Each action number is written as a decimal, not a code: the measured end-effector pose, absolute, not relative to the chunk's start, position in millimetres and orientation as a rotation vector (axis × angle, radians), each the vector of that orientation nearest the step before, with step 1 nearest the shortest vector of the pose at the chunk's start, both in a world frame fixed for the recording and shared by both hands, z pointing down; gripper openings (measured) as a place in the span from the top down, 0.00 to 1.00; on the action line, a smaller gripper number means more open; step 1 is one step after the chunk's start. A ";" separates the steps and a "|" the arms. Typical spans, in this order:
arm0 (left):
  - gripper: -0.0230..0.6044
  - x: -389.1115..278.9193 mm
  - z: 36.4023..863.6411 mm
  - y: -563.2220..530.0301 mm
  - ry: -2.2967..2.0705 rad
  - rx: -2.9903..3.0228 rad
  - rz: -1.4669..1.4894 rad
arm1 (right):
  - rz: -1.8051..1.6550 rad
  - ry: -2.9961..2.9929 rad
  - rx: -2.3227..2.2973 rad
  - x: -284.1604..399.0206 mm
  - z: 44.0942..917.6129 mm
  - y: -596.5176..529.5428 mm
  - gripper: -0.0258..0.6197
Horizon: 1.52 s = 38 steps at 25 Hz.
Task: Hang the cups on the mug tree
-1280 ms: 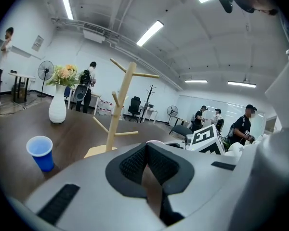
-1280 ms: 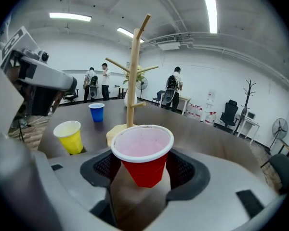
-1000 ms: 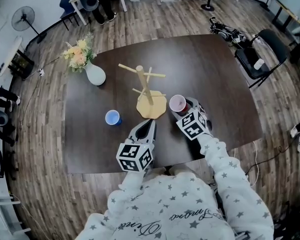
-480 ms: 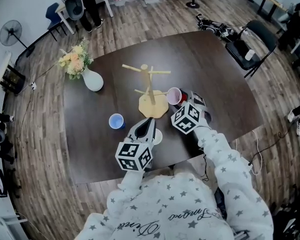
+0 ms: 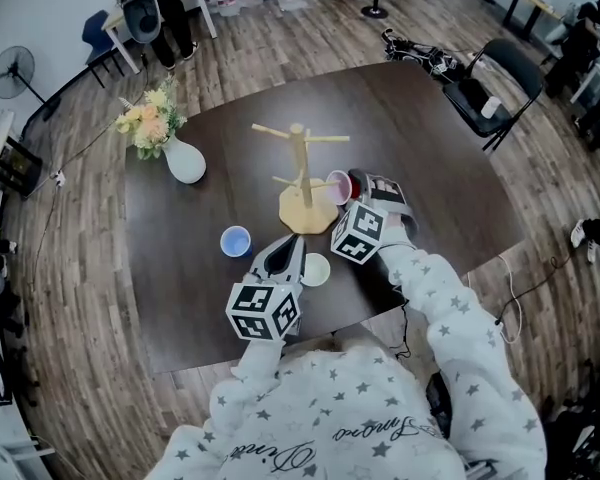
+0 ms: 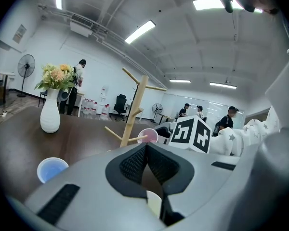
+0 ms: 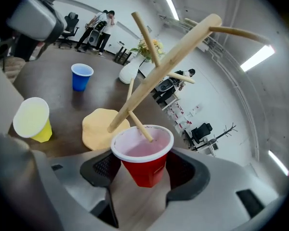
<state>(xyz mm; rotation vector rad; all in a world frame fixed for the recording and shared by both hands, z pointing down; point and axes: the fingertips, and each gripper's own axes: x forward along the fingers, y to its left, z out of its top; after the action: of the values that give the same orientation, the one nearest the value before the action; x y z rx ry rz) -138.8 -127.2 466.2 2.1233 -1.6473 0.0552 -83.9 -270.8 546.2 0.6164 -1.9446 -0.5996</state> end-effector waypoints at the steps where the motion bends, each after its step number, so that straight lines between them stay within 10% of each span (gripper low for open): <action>1: 0.92 -139.9 466.5 -126.4 -1.653 2.118 0.054 | -0.619 -1.934 0.608 -85.7 546.4 -269.6 0.50; 38: 0.92 -161.6 472.2 -109.9 -1.686 2.043 0.014 | -1.047 -1.676 0.535 -116.7 548.7 -258.6 0.47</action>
<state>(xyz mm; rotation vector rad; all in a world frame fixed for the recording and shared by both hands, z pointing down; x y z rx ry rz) -161.6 -109.9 472.2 2.0434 -1.6858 0.0136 -116.7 -258.6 548.7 0.5354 -1.6757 -1.0467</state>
